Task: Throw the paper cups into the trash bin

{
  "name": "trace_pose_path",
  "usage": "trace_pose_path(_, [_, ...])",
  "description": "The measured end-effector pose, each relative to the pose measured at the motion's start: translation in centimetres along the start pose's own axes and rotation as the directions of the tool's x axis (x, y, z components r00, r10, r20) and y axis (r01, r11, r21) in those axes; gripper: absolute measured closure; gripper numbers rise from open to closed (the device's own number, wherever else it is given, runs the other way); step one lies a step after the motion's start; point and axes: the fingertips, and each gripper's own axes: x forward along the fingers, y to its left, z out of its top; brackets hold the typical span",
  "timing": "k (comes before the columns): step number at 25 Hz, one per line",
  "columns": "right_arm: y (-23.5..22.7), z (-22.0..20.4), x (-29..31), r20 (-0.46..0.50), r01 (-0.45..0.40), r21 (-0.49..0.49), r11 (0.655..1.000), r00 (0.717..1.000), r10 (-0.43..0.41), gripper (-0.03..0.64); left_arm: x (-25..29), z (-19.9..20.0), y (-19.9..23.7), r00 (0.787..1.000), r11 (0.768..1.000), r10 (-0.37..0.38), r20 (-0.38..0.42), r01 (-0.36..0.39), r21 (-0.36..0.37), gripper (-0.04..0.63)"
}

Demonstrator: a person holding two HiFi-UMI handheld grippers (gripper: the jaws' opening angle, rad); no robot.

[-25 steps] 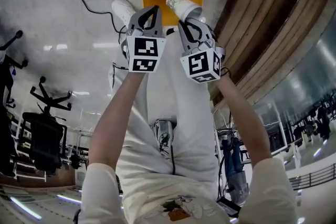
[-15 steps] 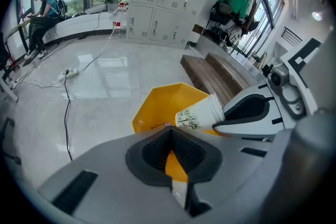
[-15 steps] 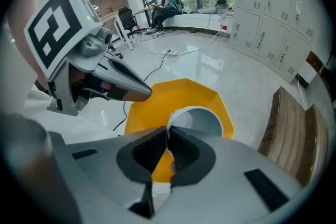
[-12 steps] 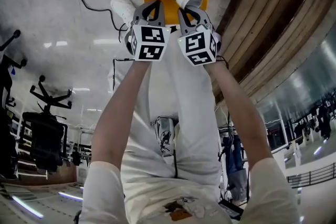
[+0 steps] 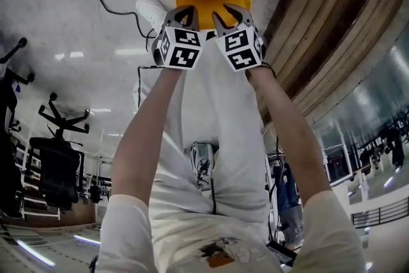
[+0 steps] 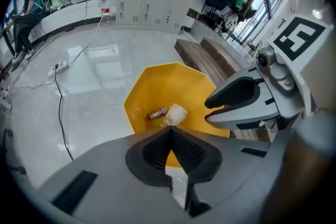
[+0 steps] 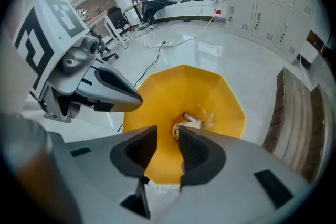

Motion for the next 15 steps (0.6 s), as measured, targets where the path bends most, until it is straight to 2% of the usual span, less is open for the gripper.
trace_pose_path(2, [-0.1, 0.3, -0.9, 0.005, 0.01, -0.002, 1.0, 1.0, -0.01, 0.496, -0.7, 0.1, 0.2, 1.0, 1.0, 0.001, -0.002, -0.001, 0.009, 0.591])
trace_pose_path(7, [1.2, 1.8, -6.0, 0.025, -0.005, -0.013, 1.0, 1.0, 0.006, 0.589, -5.5, 1.4, -1.6, 1.0, 0.999, -0.029, 0.007, 0.029, 0.015, 0.591])
trace_pose_path(11, [3.2, 3.7, -10.7, 0.025, -0.045, -0.05, 0.998, 0.999, 0.046, 0.596, -10.4, 3.2, -3.2, 0.999, 0.999, -0.042, 0.032, 0.041, 0.027, 0.591])
trace_pose_path(15, [4.0, 6.5, -15.3, 0.046, -0.038, -0.075, 0.996, 0.998, 0.041, 0.604, -15.3, 6.1, -4.5, 0.996, 0.999, -0.036, 0.077, 0.034, 0.028, 0.591])
